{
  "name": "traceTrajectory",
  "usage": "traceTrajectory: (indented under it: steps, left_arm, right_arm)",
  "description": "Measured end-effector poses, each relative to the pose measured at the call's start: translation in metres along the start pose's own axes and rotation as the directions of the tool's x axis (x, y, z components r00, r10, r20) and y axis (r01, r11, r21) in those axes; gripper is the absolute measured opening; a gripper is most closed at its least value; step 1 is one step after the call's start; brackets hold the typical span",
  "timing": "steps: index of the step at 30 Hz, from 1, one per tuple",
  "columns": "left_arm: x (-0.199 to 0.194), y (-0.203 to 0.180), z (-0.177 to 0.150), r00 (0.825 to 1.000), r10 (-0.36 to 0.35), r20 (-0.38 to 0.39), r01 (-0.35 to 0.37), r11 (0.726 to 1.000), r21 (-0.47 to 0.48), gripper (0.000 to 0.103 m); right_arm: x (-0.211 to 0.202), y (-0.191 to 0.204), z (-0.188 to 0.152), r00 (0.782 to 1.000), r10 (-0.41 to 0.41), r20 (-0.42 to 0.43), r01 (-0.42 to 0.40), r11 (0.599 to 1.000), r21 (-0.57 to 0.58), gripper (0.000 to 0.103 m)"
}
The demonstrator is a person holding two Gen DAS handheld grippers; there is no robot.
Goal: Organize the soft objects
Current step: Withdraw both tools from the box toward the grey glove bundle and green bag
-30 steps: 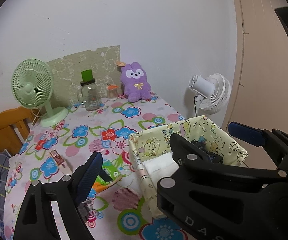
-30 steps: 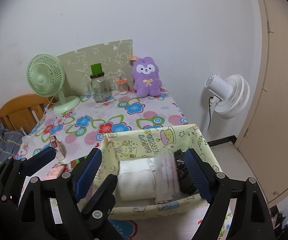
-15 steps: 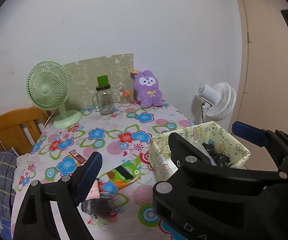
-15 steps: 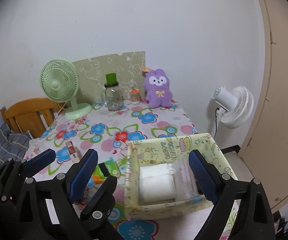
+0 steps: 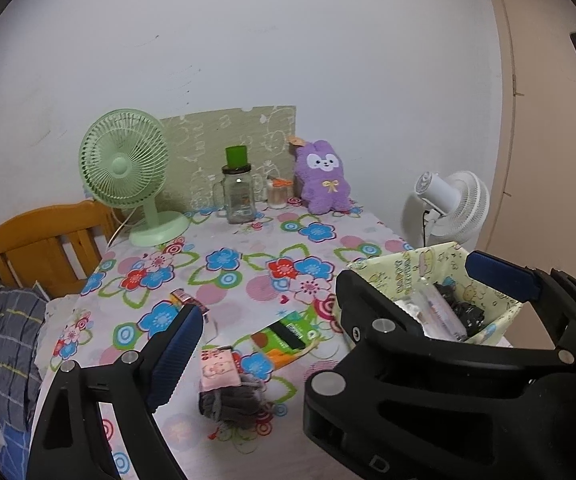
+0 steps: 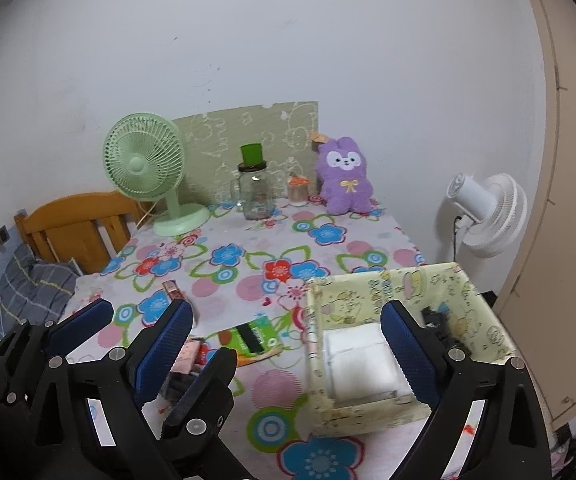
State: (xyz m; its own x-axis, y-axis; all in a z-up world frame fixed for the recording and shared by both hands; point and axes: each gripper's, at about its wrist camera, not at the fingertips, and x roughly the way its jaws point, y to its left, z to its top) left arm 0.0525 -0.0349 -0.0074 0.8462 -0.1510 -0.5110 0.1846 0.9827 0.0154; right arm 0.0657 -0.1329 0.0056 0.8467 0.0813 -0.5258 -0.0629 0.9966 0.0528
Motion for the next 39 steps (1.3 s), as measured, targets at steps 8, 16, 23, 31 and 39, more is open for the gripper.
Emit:
traceTrajectory:
  steps: [8, 16, 23, 31, 39]
  left_arm:
    - [0.009, 0.013, -0.010, 0.999, 0.018, -0.027, -0.018, 1.000, -0.013, 0.092]
    - [0.020, 0.025, -0.020, 0.997, 0.035, -0.063, -0.036, 0.999, -0.028, 0.092]
    - [0.030, 0.034, -0.030, 0.994, 0.051, -0.097, -0.055, 0.998, -0.041, 0.092]
    - [0.035, 0.049, -0.048, 0.989, 0.050, -0.139, -0.059, 0.997, -0.059, 0.092]
    - [0.048, 0.060, -0.064, 0.981, 0.031, -0.190, -0.050, 0.994, -0.096, 0.092]
  right_arm:
    - [0.011, 0.012, -0.009, 1.000, -0.005, -0.015, 0.005, 1.000, -0.006, 0.097]
    - [0.030, 0.020, -0.018, 0.999, 0.023, -0.050, -0.023, 1.000, 0.010, 0.097]
    - [0.046, 0.028, -0.027, 0.997, 0.035, -0.072, -0.034, 0.999, 0.008, 0.097]
    - [0.057, 0.042, -0.041, 0.992, 0.061, -0.108, -0.064, 0.998, -0.017, 0.097]
    - [0.071, 0.051, -0.056, 0.985, 0.068, -0.161, -0.073, 0.997, -0.021, 0.097]
